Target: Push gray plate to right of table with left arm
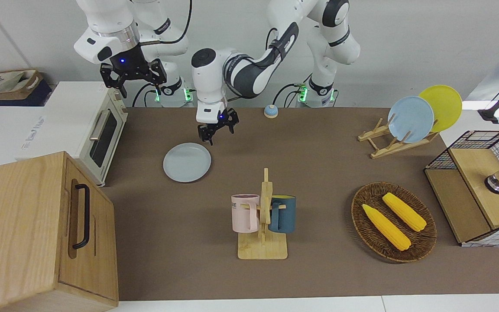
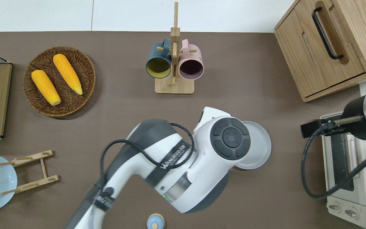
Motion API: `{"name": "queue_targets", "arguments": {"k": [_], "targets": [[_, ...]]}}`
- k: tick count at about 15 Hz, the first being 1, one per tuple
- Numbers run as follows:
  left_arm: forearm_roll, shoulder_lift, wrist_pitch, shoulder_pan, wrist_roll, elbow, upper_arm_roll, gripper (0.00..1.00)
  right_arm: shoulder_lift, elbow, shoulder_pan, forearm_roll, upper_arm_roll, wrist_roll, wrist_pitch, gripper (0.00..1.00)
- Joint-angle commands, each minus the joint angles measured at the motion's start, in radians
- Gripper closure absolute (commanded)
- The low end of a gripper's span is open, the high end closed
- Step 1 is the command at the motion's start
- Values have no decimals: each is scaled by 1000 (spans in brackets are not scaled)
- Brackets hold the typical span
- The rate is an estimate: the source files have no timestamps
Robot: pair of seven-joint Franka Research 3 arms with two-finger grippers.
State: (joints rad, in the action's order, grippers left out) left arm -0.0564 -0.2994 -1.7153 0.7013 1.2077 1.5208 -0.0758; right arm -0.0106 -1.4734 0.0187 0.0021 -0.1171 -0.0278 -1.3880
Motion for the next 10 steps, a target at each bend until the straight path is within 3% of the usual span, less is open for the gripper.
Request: {"name": "queue_targets", "arguments": {"k": [1,7,10], "targets": [[20,107,121,-107,-178,19,-4,9,-6,4,-20,10,-13,-1,12,17],[35,236,249,-371,-535,21,-2,7,-6,4,-20,10,-15,0,12,17],[26,255,279,-504,-753,19,2,5,-6,4,-20,10,-15,-1,12,17]]}}
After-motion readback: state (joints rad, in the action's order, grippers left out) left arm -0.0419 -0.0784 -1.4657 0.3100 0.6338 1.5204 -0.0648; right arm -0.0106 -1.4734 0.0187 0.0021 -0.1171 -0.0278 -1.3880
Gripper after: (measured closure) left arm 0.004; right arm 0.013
